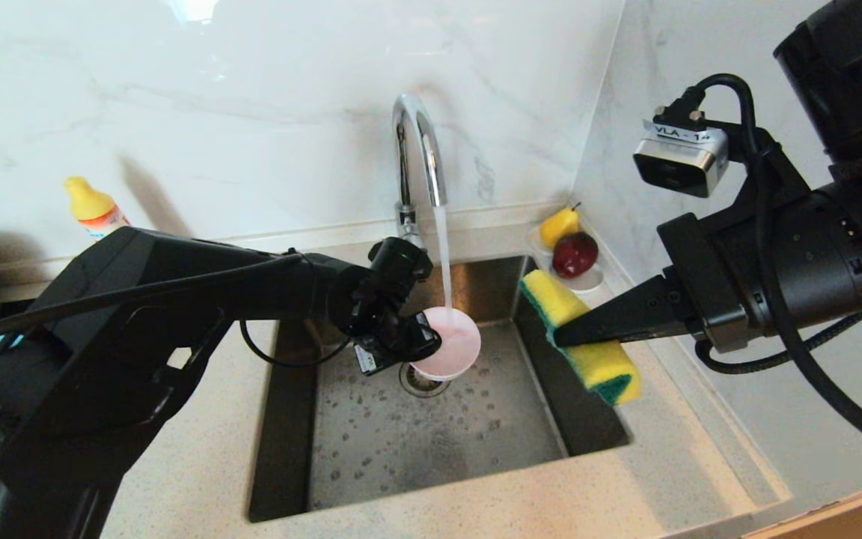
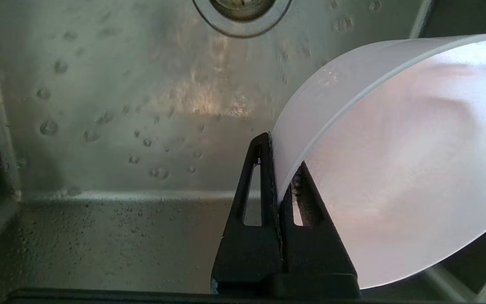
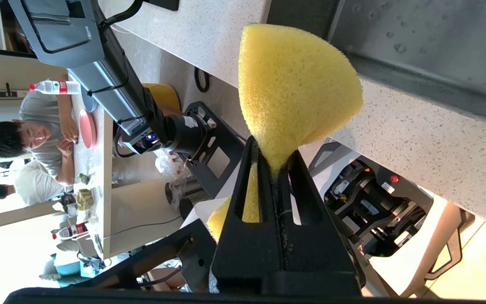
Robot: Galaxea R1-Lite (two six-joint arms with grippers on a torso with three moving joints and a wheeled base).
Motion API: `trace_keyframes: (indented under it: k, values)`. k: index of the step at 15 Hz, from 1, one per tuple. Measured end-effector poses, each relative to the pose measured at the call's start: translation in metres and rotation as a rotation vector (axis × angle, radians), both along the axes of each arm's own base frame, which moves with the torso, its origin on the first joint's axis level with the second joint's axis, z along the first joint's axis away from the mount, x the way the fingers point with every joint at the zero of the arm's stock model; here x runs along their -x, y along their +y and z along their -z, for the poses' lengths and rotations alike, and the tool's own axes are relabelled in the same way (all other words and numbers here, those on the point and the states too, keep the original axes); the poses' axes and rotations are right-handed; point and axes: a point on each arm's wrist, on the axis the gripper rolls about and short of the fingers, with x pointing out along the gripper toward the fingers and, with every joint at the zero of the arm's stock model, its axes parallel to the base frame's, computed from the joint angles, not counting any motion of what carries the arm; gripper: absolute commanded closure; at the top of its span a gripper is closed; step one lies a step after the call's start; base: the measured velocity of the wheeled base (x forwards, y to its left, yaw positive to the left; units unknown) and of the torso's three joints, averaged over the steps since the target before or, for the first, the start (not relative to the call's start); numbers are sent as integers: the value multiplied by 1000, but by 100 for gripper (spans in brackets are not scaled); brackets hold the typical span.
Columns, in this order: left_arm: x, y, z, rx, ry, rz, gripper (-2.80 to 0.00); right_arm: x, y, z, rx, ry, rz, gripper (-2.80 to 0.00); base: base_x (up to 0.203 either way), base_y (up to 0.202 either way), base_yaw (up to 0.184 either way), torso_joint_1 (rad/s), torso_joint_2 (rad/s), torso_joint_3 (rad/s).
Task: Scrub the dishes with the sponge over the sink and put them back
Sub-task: Rinse the bowl
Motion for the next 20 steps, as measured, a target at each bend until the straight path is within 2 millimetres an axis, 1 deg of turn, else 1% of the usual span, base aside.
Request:
trace_keyframes:
  k: [6,10,14,18,20]
  values:
    - [6,2,6,3,89,18,0,-1,1,0,0,0,-2,0,0,0,0,0,0,0]
    - [5,8,9,1,116,-4,0,-1,1,0,1,0,-1,0,0,0,0,0,0,0]
    - [-2,13,8,16,108,-31,0,-2,2,2,3,5,-1,0,0,0,0,0,0,0]
    - [-12,11,2,49,76,-55,0,-3,2,3,7,9,-1,0,0,0,0,0,0,0]
    - [-14,10,4,44,86,-54,0,-3,2,3,7,9,-2,0,0,0,0,0,0,0]
